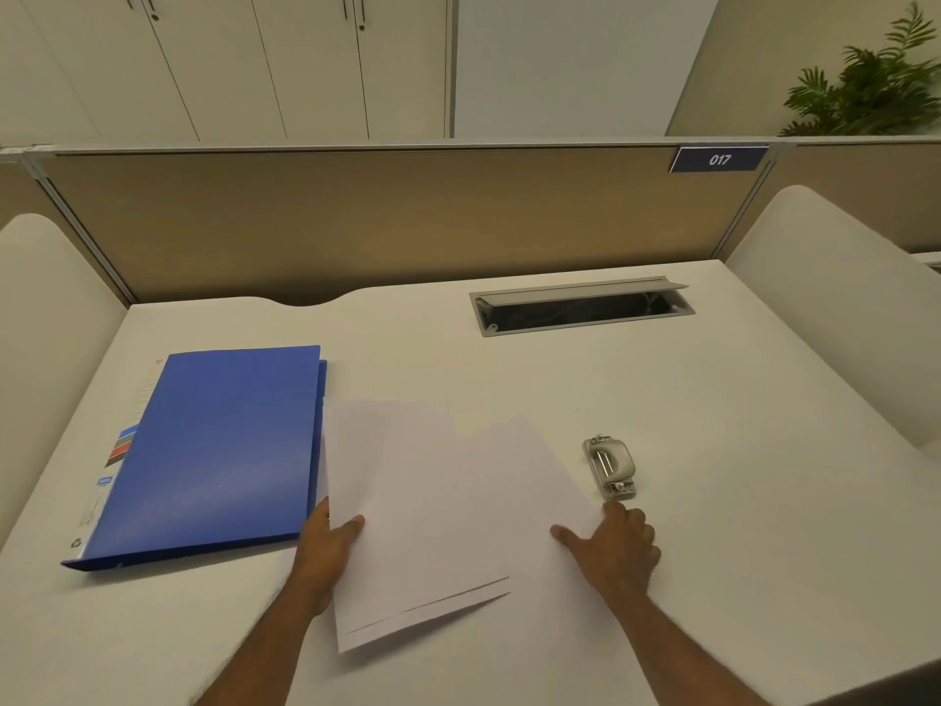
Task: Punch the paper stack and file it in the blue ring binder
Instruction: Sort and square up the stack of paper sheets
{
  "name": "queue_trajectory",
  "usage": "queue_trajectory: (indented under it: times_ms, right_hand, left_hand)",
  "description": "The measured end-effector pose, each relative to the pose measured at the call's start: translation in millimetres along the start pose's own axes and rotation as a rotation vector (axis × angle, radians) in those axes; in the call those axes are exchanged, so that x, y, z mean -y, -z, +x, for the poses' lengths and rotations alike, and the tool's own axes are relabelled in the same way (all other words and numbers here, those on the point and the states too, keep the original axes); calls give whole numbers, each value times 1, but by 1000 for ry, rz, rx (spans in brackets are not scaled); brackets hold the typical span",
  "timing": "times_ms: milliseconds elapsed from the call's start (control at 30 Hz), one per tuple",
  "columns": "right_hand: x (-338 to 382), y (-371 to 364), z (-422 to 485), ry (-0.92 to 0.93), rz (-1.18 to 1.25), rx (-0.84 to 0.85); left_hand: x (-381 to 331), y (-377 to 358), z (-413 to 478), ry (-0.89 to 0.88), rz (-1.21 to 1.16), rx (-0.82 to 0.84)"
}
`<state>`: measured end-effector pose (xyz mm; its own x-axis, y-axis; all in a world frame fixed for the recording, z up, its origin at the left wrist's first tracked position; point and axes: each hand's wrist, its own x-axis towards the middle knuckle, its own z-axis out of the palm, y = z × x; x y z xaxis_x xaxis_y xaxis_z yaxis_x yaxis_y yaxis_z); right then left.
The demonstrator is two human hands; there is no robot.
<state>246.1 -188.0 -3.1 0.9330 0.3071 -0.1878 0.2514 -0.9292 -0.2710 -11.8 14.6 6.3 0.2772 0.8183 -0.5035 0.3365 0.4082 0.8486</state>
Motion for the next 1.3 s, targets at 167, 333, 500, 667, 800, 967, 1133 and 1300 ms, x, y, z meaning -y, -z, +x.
queue_trajectory:
  times_ms: [167,333,500,667,800,967,1133,1300]
  right_hand:
    - [0,4,5,-49,26,38]
    - [3,7,10,-57,114,136]
    - [5,29,13,23,344,108]
    - [14,87,18,209,479,-14]
    - [28,127,18,254,750,65]
    - [45,119,21,190,1034,231]
    - [64,60,14,74,1125,432]
    - [79,0,-4,-27,1063,500]
  left_hand:
    - [4,-1,0,5,46,-10]
    - [5,-2,-1,6,64,-11]
    - [6,0,-1,-1,63,-12]
    - [6,-1,-2,11,75,-19]
    - [6,-1,0,18,92,-10]
    - [2,-2,-1,13,103,9]
    - [-5,-6,-5,13,83,19]
    - [-18,-13,-12,38,-16,-27]
